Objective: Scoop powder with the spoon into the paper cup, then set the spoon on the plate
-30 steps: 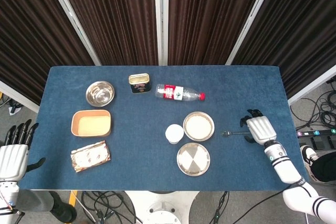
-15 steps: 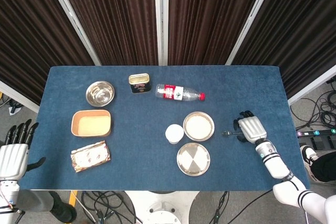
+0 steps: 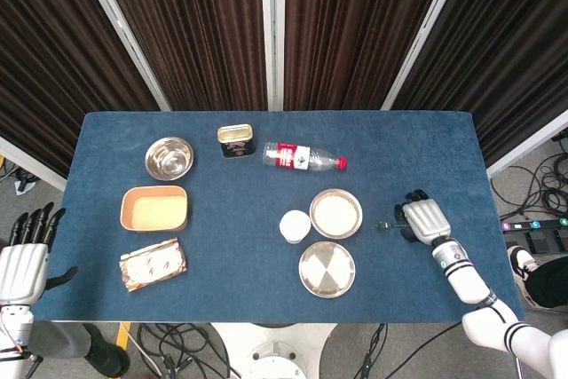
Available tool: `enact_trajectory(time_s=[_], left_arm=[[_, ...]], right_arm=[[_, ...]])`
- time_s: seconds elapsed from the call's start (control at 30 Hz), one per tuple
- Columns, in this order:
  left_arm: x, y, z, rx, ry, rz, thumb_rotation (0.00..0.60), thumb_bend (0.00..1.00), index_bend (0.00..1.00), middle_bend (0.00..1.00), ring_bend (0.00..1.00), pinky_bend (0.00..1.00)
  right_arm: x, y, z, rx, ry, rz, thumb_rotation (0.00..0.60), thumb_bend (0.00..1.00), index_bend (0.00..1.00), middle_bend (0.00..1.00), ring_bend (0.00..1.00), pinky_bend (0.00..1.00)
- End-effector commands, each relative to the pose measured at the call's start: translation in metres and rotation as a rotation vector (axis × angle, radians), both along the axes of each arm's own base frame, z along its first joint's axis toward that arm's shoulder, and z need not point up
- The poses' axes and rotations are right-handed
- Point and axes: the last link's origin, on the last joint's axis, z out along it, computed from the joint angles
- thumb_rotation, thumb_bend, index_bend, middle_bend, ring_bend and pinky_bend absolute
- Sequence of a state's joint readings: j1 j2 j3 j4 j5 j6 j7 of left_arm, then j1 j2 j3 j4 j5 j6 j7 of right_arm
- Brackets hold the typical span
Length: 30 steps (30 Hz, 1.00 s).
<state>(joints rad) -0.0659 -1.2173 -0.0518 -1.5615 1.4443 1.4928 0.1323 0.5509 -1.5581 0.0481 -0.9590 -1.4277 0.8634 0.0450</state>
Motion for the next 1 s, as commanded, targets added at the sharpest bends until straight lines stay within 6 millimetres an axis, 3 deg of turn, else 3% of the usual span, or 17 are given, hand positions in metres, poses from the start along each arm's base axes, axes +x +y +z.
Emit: enact_trajectory(time_s=[0.03,0.7,1.0], left_arm=[[-0.0003,-0.0002,-0.0001,-0.001,-0.002,0.001,0.600,0.00,0.11,0.08,0.01,0.02],[-0.0050,-0.0016,-0.0035,-0.002,-0.018,0.007,0.600,0.00,0.11,0.08,0.01,0.02],[-0.0075,-0.0013,-0.0049,-0.004,-0.025,0.011,0.600,0.00,0.11,0.08,0.01,0.02]], right_arm=[[-0.0001,0.0008,0.0004,0.003,0.004,-0.004,0.600,0.25,0.44,0.46,0.19,0.15],[-0.0047,0.0048,-0.0001,0.007,0.010,-0.019,0.600,0.27,0.51,0.49,0.21,0.15],[0.0033,-0.0004,-0.0052,0.016,0.014,-0.017,0.600,0.29,0.51,0.49,0.21,0.15]])
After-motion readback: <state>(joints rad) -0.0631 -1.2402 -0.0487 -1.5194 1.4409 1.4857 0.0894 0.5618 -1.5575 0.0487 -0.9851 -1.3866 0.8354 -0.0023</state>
